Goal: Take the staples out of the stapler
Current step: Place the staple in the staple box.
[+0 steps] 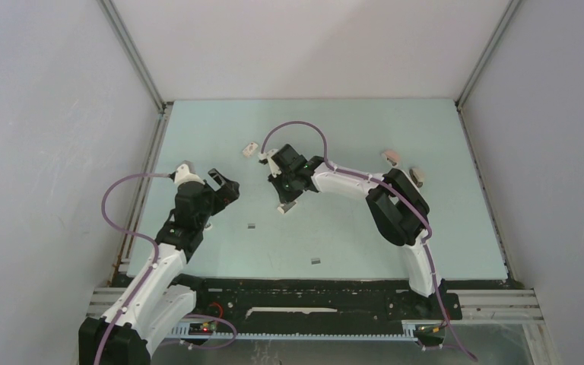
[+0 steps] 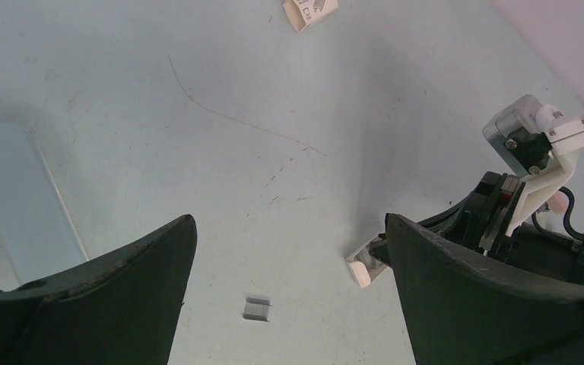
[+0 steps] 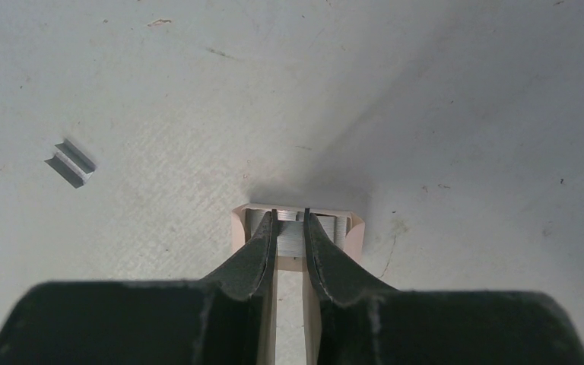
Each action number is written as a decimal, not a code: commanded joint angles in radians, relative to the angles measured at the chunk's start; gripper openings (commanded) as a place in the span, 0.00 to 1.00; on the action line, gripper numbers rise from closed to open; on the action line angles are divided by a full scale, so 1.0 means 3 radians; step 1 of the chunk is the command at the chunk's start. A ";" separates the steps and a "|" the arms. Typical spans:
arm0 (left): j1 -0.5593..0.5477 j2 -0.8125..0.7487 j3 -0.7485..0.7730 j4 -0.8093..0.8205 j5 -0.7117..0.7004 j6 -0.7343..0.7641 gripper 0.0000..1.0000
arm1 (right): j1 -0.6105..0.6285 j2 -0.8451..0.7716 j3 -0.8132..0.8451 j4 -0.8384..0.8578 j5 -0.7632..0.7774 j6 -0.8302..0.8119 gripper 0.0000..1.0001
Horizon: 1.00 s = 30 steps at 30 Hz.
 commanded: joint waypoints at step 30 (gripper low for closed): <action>0.0062 -0.0013 -0.0090 0.0114 0.0026 -0.0052 1.00 | 0.0059 0.0060 -0.0076 0.0030 0.0092 -0.0047 0.16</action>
